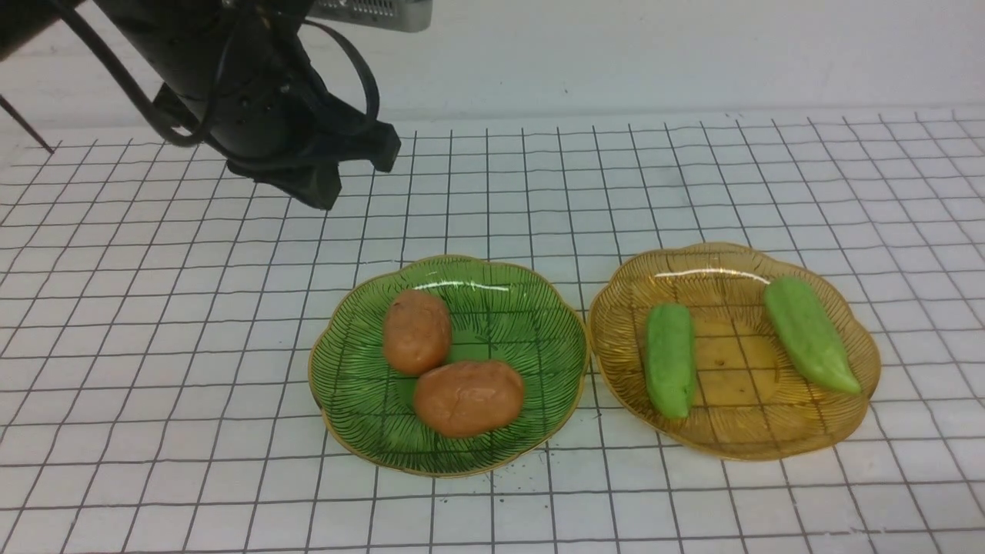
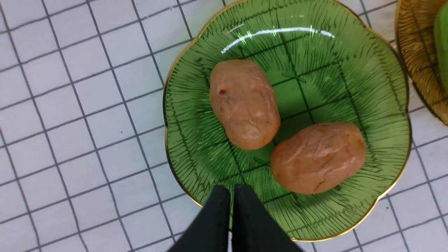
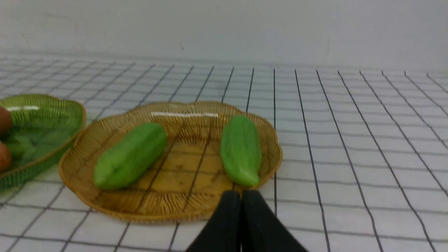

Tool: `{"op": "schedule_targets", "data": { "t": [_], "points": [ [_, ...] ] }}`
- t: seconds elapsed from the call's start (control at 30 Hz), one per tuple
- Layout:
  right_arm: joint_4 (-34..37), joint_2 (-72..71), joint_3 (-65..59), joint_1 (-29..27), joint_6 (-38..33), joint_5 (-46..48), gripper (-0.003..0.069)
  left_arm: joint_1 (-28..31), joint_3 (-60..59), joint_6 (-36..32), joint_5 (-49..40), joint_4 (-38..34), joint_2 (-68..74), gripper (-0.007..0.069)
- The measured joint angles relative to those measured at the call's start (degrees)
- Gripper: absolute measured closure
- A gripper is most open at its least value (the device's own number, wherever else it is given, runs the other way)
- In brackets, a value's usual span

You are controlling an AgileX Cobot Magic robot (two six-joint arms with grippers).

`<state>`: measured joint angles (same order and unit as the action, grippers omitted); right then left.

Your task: Put different types of vegetables on the plate.

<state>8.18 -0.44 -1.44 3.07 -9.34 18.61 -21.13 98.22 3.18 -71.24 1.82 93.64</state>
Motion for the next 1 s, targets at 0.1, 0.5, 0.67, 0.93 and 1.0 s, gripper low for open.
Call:
{"op": "schedule_targets", "data": {
  "t": [0.1, 0.5, 0.67, 0.93, 1.0],
  "points": [
    [0.00, 0.00, -0.19, 0.00, 0.00, 0.62, 0.0665, 0.00, 0.00, 0.00, -0.22, 0.00, -2.27, 0.0632],
    [0.00, 0.00, -0.07, 3.70, 0.00, 2.27, 0.0665, -0.11, 0.00, 0.05, -0.79, -2.12, -16.84, 0.0632],
    [0.00, 0.00, -0.02, 3.69, 0.00, 2.45, 0.0665, -0.11, -7.01, 0.05, -0.79, -2.79, -27.71, 0.0632],
    [0.00, 0.00, -0.02, 3.69, 0.00, 2.45, 0.0665, -0.11, -31.07, 1.22, -0.27, -2.77, -49.90, 0.0632],
    [0.00, 0.00, -0.02, 3.69, 0.00, 2.45, 0.0665, -0.11, -37.67, 2.17, 2.41, -2.78, -57.30, 0.0632]
  ]
}}
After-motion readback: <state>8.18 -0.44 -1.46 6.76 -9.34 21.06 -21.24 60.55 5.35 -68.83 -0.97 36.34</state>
